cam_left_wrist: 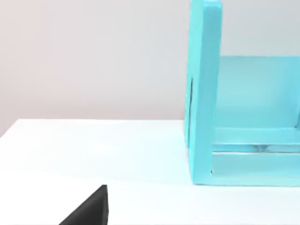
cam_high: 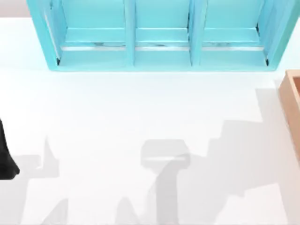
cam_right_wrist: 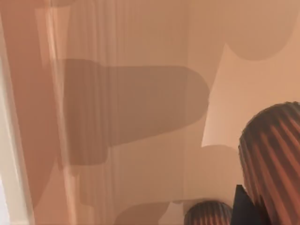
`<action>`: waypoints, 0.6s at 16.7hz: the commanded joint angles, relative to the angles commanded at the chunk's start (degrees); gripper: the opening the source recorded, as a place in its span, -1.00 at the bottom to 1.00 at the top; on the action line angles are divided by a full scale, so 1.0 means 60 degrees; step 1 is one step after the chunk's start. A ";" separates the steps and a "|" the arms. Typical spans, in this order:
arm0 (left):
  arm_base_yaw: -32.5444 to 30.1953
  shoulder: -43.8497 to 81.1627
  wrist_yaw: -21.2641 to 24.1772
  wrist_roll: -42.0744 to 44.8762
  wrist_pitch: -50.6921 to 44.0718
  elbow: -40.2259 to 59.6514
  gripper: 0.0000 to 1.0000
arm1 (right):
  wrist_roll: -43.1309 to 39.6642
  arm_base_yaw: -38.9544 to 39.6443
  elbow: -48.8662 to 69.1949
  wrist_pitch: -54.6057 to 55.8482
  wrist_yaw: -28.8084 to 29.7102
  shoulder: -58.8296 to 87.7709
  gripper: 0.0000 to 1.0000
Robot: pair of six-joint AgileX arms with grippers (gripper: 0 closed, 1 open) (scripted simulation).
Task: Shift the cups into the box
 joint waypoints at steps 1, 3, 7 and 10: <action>0.0000 0.0000 0.0000 0.0000 0.0000 0.0000 1.00 | 0.0000 0.0000 0.0000 0.0000 0.0000 0.0000 -1.00; 0.0000 0.0000 0.0000 0.0000 0.0000 0.0000 1.00 | 0.0000 0.0000 0.0000 0.0000 0.0000 0.0000 -1.00; 0.0000 0.0000 0.0000 0.0000 0.0000 0.0000 1.00 | 0.0000 0.0000 0.0000 0.0000 0.0000 0.0000 -0.40; 0.0000 0.0000 0.0000 0.0000 0.0000 0.0000 1.00 | 0.0000 0.0000 0.0000 0.0000 0.0000 0.0000 0.06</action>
